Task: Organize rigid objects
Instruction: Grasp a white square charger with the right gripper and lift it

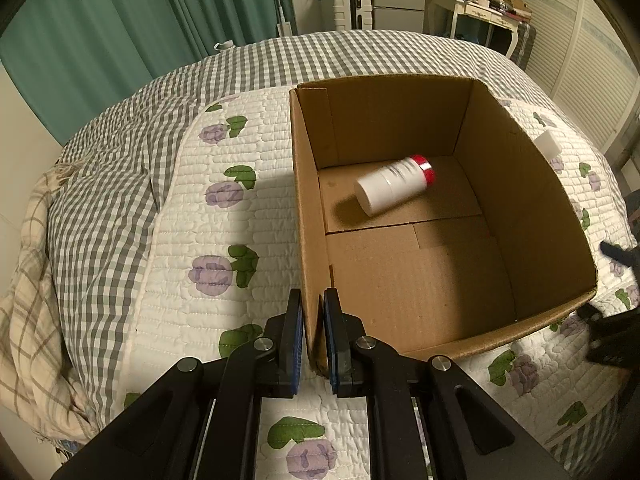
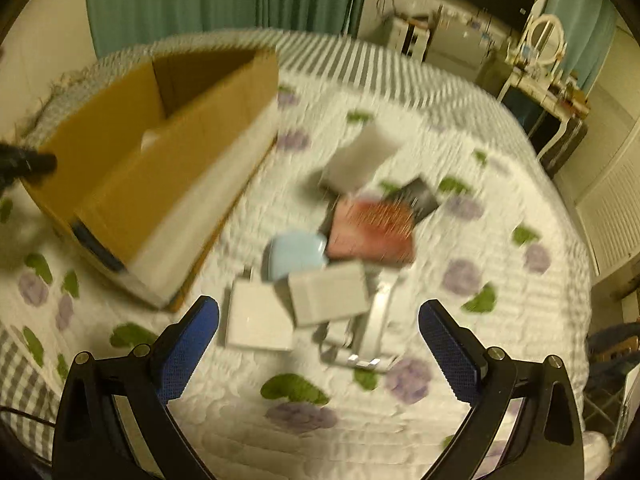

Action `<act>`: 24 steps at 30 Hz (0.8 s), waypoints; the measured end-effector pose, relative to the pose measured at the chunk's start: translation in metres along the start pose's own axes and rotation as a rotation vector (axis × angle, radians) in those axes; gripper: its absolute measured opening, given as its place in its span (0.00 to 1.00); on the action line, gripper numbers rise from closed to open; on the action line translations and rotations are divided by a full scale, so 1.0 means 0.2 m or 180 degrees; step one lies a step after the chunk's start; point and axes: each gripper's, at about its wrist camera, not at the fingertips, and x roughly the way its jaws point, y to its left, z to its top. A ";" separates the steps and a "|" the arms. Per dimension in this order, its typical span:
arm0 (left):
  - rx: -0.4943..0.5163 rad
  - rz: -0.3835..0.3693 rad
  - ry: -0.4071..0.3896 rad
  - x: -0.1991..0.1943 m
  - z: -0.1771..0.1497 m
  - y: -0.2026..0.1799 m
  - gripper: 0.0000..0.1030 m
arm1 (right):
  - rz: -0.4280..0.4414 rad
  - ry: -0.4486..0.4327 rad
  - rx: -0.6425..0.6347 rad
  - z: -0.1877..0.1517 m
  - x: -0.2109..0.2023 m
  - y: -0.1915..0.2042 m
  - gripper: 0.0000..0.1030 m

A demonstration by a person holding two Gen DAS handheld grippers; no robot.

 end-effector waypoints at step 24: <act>0.0007 0.0011 -0.0010 0.00 0.00 0.00 0.10 | 0.0417 0.0634 0.0269 0.02 0.37 0.03 0.69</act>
